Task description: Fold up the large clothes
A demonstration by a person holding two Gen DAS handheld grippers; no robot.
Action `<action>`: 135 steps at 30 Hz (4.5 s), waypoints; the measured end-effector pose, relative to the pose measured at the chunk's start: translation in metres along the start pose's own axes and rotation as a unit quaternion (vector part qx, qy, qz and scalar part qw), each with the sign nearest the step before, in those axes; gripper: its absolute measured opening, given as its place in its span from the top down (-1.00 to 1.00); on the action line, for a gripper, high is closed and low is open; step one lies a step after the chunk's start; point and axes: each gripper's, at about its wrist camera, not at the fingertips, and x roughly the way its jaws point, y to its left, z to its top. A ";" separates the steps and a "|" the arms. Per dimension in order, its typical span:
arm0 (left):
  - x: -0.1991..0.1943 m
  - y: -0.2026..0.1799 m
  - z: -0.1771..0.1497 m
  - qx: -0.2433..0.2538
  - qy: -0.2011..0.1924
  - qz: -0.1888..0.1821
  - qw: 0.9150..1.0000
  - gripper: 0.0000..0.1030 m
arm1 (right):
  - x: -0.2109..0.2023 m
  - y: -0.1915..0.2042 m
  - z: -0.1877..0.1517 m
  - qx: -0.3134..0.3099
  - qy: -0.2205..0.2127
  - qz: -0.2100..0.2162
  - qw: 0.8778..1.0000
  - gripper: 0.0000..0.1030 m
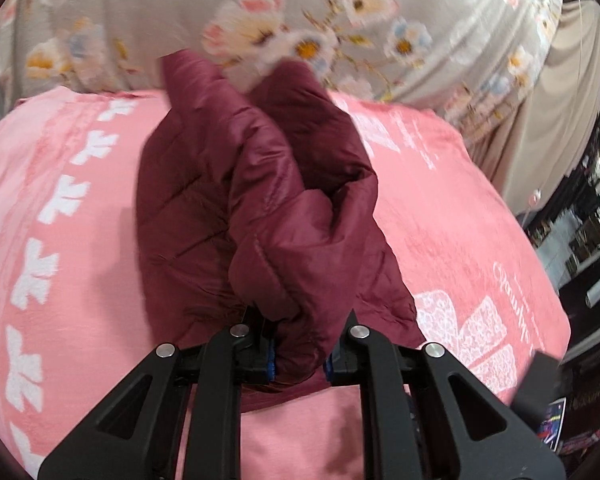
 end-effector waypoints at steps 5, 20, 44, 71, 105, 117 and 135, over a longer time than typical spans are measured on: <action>0.048 -0.023 -0.012 0.004 0.058 -0.004 0.998 0.70 | -0.016 -0.036 -0.003 0.031 -0.007 -0.036 0.999 0.95; -0.039 0.065 -0.028 -0.112 -0.022 0.067 0.991 -0.60 | -0.052 -0.029 0.067 0.011 -0.072 0.034 0.997 0.11; 0.040 0.061 -0.048 -0.058 0.058 0.168 0.982 -0.45 | 0.034 -0.035 0.075 0.023 -0.012 0.017 1.000 0.93; 0.042 0.049 0.022 -0.030 0.013 0.185 0.982 -0.49 | 0.010 -0.062 0.141 0.068 -0.091 0.030 0.993 0.49; 0.173 0.060 0.075 -0.043 0.024 0.216 0.975 -0.77 | 0.107 -0.061 0.192 0.097 -0.077 0.027 0.992 0.15; 0.174 0.060 0.073 -0.037 0.020 0.218 0.975 -0.79 | 0.078 -0.050 0.189 0.104 -0.089 0.069 0.988 0.10; 0.166 0.066 0.062 -0.067 0.010 0.196 0.978 -0.91 | 0.148 -0.046 0.163 0.035 -0.080 -0.035 0.996 0.89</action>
